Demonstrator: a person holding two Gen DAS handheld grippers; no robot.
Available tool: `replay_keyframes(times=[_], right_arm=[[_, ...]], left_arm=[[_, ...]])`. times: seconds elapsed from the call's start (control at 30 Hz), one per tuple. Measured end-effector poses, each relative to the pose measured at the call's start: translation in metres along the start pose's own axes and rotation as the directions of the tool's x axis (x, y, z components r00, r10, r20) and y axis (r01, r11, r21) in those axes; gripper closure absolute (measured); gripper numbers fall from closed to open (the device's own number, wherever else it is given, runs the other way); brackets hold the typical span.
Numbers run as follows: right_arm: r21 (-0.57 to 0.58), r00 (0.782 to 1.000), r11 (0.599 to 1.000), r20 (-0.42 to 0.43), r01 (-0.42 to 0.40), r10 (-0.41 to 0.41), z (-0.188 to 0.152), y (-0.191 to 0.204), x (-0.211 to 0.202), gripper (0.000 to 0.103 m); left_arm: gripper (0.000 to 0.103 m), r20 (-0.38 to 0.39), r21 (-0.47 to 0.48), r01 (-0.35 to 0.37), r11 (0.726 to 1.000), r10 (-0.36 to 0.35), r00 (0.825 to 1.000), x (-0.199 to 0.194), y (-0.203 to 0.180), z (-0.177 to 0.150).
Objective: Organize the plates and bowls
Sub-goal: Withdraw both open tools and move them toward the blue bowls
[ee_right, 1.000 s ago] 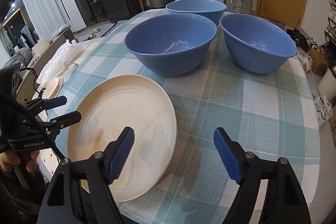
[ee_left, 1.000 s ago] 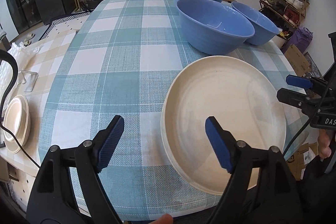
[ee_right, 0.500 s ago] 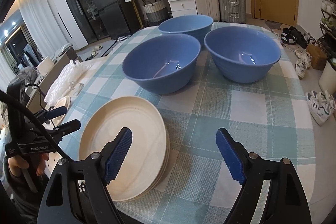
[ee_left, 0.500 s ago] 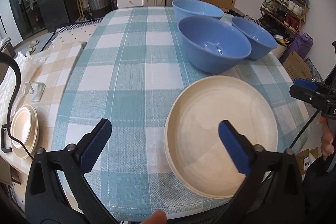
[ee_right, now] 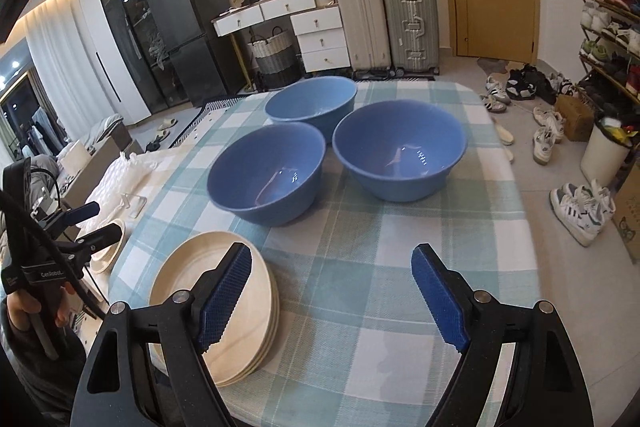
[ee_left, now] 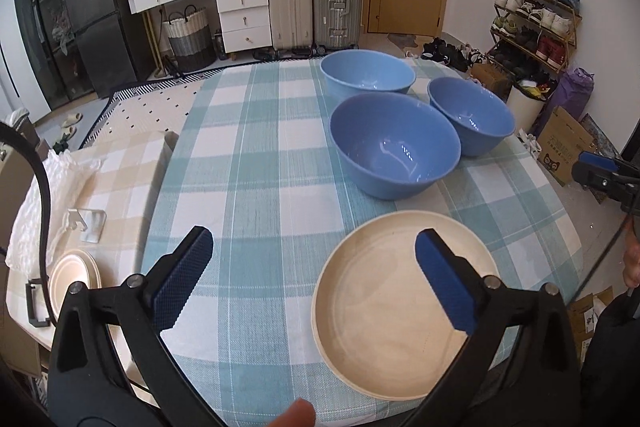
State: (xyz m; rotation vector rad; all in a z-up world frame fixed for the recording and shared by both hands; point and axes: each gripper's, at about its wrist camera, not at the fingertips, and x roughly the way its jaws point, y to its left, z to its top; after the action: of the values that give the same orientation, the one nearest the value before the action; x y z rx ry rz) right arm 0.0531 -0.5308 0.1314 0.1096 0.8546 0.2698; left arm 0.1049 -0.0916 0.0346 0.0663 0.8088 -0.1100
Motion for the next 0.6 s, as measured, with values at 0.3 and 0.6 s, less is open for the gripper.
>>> replay_keyframes(times=[0.3,0.6], right_arm=[[0.082,0.997,0.996,0.074,-0.040,0.034,0.020,-0.026,-0.030,0.019],[0.165,0.984,0.985,0.177,-0.060,0.030,0.051,-0.054,-0.068,0.019]], left_arm=[[0.002,0.058,0.029,-0.014,0.999,0.012,0.998,-0.028,-0.014,0.039],[0.002,0.101,0.036,0.002,0.999,-0.006,0.995,-0.053,-0.028,0.072]])
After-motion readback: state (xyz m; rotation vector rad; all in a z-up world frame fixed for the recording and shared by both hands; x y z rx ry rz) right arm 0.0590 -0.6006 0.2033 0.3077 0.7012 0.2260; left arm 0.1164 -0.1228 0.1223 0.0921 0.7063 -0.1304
